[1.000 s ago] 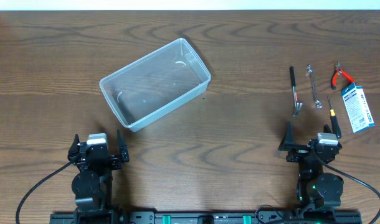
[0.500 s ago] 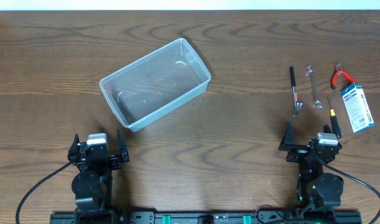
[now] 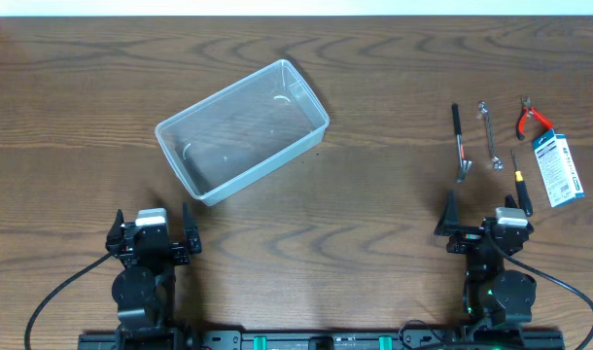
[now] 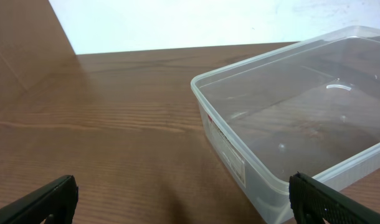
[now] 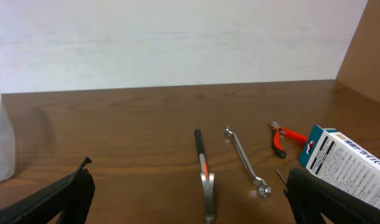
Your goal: Pack container
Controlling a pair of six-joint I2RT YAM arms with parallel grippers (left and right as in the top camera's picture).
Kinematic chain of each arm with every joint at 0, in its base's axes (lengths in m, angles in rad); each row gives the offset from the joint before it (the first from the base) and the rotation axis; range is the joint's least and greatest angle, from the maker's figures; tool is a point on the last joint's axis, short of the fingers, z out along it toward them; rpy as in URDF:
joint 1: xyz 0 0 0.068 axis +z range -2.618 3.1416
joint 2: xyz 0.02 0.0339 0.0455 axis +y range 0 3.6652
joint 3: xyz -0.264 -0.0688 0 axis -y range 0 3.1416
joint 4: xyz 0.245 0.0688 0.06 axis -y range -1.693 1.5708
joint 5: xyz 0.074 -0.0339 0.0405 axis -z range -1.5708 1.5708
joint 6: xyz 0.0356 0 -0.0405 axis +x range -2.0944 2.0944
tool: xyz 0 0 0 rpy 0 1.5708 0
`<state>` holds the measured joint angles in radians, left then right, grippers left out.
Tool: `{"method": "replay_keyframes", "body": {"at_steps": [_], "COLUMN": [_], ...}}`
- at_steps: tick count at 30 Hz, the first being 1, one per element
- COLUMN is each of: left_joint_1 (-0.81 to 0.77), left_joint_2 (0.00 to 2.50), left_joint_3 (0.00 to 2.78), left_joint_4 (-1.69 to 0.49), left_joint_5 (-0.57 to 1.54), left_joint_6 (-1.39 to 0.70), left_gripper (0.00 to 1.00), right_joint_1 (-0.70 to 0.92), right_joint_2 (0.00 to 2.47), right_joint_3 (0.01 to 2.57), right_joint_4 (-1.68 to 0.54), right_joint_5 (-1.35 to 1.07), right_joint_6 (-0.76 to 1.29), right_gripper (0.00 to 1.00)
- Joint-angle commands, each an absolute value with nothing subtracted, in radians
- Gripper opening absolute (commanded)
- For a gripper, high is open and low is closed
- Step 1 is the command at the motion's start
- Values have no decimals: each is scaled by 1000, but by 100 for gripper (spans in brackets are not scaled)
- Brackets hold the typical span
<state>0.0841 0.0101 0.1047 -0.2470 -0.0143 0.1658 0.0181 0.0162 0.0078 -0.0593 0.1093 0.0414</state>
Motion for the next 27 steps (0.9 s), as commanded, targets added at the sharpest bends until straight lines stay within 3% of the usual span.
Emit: {"method": "replay_keyframes", "body": {"at_steps": [1,18,27], "left_joint_1": [81,81,81], "left_joint_2": [4,4,4], "left_joint_3": [76,76,76], "left_joint_4": [-249,-249,-248], "left_joint_5": [-8,-8,-8], "left_joint_6": [183,183,183], "left_gripper": [98,98,98], "right_joint_1": [26,26,26], "right_joint_2": [7,7,7], "right_joint_3": [6,6,6], "right_joint_4": [-62,-60,-45], "right_joint_5": [120,123,274], "right_joint_6": [44,43,44], "right_gripper": [99,99,99]}}
